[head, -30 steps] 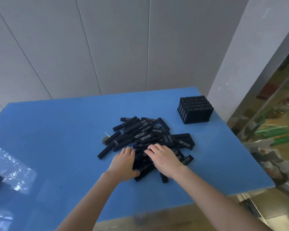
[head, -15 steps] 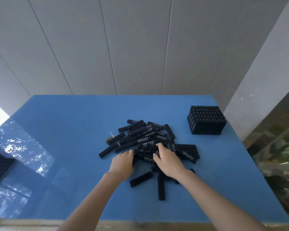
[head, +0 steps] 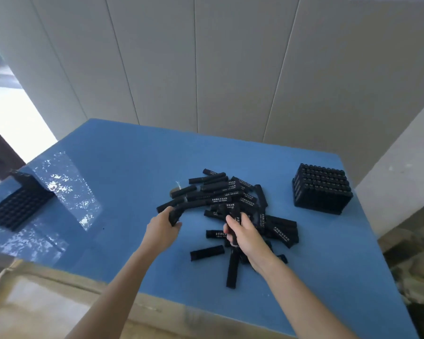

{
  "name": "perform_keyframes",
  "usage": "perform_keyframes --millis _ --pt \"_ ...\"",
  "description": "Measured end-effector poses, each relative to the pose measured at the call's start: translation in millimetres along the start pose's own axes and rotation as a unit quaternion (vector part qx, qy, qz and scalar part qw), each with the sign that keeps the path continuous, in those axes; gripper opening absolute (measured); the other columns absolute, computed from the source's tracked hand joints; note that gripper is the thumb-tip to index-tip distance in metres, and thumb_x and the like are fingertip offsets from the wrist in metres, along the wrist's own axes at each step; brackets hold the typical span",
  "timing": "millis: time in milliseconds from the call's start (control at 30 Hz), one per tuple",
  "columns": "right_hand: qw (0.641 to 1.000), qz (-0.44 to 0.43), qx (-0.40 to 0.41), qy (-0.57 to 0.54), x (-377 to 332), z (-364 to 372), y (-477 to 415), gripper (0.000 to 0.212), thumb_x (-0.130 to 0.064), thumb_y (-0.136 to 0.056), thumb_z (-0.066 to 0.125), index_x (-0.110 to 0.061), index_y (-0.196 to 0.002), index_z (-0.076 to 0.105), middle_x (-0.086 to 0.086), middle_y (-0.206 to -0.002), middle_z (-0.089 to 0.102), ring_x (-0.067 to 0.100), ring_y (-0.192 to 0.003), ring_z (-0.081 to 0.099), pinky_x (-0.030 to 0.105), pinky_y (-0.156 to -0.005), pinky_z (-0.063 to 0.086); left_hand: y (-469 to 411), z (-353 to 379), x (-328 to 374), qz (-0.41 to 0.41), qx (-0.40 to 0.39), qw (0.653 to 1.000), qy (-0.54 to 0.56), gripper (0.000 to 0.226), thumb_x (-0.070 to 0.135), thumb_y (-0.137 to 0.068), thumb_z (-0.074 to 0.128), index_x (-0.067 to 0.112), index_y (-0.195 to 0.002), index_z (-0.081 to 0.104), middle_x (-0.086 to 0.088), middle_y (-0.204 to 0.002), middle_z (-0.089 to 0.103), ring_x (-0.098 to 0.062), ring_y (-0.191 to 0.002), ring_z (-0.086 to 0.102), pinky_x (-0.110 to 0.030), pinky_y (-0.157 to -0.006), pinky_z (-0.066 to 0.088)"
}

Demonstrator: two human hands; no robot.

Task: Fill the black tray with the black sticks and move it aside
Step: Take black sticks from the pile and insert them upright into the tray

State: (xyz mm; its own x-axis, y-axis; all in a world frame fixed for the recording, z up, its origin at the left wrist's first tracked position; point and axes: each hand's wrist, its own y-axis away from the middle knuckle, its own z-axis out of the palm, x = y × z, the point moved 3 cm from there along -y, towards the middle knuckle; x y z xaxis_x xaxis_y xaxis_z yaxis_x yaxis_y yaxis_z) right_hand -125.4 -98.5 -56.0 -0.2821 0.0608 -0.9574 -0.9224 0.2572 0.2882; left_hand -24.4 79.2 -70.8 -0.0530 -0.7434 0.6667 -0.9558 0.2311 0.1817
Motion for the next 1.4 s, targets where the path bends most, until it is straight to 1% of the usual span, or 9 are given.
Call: perform_keyframes --millis 167,233,367,533,767,900,1000,1133,1400 --pt "0.998 0.000 -0.056 0.000 -2.2 46.1 2.1 0.013 -0.027 -0.097 0.044 -0.017 -0.089 0.046 -0.002 -0.074 0.050 0.007 -0.056 0.041 0.017 -0.059 0.040 32.5 -24.1 -31.4 -0.088 0.021 0.974 0.207 0.016 0.013 -0.088 0.060 0.012 -0.077 0.049 -0.004 -0.060 0.040 -0.018 -0.049 0.034 -0.024 -0.045 0.033" --pt "0.997 -0.001 -0.080 0.021 -4.8 71.5 3.4 0.014 -0.028 -0.097 0.044 -0.017 -0.090 0.047 -0.002 -0.075 0.052 0.008 -0.058 0.041 0.020 -0.062 0.039 43.7 -40.2 -46.3 -0.096 0.030 0.964 0.247 0.014 0.011 -0.089 0.059 0.008 -0.080 0.047 -0.006 -0.058 0.037 -0.017 -0.044 0.033 -0.020 -0.038 0.031" --pt "0.991 -0.008 -0.119 0.059 -7.0 130.4 8.6 0.014 -0.028 -0.097 0.042 -0.016 -0.095 0.048 -0.005 -0.076 0.054 0.009 -0.060 0.041 0.021 -0.063 0.039 61.9 -73.9 -81.3 -0.105 0.051 0.943 0.312 0.006 0.009 -0.089 0.057 0.006 -0.088 0.052 -0.004 -0.056 0.034 -0.016 -0.043 0.033 -0.023 -0.044 0.031" --pt "0.987 -0.018 -0.148 0.056 -10.0 217.5 17.9 0.016 -0.026 -0.098 0.041 -0.014 -0.105 0.048 -0.003 -0.077 0.055 0.009 -0.058 0.041 0.019 -0.058 0.038 82.2 -129.5 -133.3 -0.121 0.085 0.924 0.352 0.006 0.008 -0.088 0.059 0.008 -0.085 0.054 -0.003 -0.056 0.033 -0.015 -0.043 0.032 -0.022 -0.041 0.032" --pt "0.987 -0.018 -0.157 0.023 -1.4 353.6 44.0 0.014 -0.025 -0.098 0.042 -0.014 -0.102 0.049 -0.002 -0.077 0.056 0.009 -0.057 0.042 0.016 -0.052 0.038 113.2 -223.7 -215.2 -0.116 0.098 0.905 0.398 0.011 0.014 -0.089 0.062 0.007 -0.085 0.054 -0.003 -0.060 0.037 -0.013 -0.045 0.032 -0.022 -0.042 0.032" --pt "0.984 -0.025 -0.176 0.026 -1.3 417.6 57.1 0.018 -0.027 -0.098 0.041 -0.012 -0.103 0.050 -0.003 -0.078 0.056 0.008 -0.060 0.043 0.020 -0.060 0.040 122.9 -266.1 -243.9 -0.101 0.080 0.898 0.420 0.024 0.023 -0.087 0.065 0.000 -0.094 0.058 0.002 -0.053 0.039 -0.011 -0.043 0.032 -0.021 -0.042 0.031" --pt "0.981 -0.038 -0.186 0.037 -8.4 453.1 58.1 0.019 -0.028 -0.098 0.041 -0.014 -0.106 0.051 -0.002 -0.081 0.056 0.008 -0.062 0.044 0.021 -0.062 0.040 123.3 -290.3 -261.8 -0.100 0.070 0.902 0.414 0.024 0.025 -0.084 0.068 0.008 -0.077 0.053 0.000 -0.055 0.040 -0.010 -0.043 0.033 -0.020 -0.041 0.031" --pt "0.979 -0.050 -0.194 0.044 -15.7 490.3 47.0 0.022 -0.032 -0.098 0.040 -0.013 -0.103 0.050 -0.003 -0.079 0.056 0.008 -0.061 0.044 0.019 -0.060 0.041 110.4 -311.7 -280.0 -0.087 0.063 0.909 0.402 0.020 0.023 -0.084 0.069 0.006 -0.085 0.059 -0.001 -0.056 0.040 -0.009 -0.041 0.035 -0.019 -0.039 0.031" --pt "0.980 -0.031 -0.192 0.047 -19.1 548.4 -7.9 0.027 -0.032 -0.099 0.037 -0.010 -0.109 0.050 0.003 -0.077 0.062 0.010 -0.058 0.050 0.020 -0.057 0.043 47.3 -345.4 -315.5 -0.109 0.070 0.918 0.376 0.019 0.013 -0.087 0.064 0.012 -0.070 0.054 -0.002 -0.054 0.043 -0.009 -0.041 0.037 -0.018 -0.038 0.033"
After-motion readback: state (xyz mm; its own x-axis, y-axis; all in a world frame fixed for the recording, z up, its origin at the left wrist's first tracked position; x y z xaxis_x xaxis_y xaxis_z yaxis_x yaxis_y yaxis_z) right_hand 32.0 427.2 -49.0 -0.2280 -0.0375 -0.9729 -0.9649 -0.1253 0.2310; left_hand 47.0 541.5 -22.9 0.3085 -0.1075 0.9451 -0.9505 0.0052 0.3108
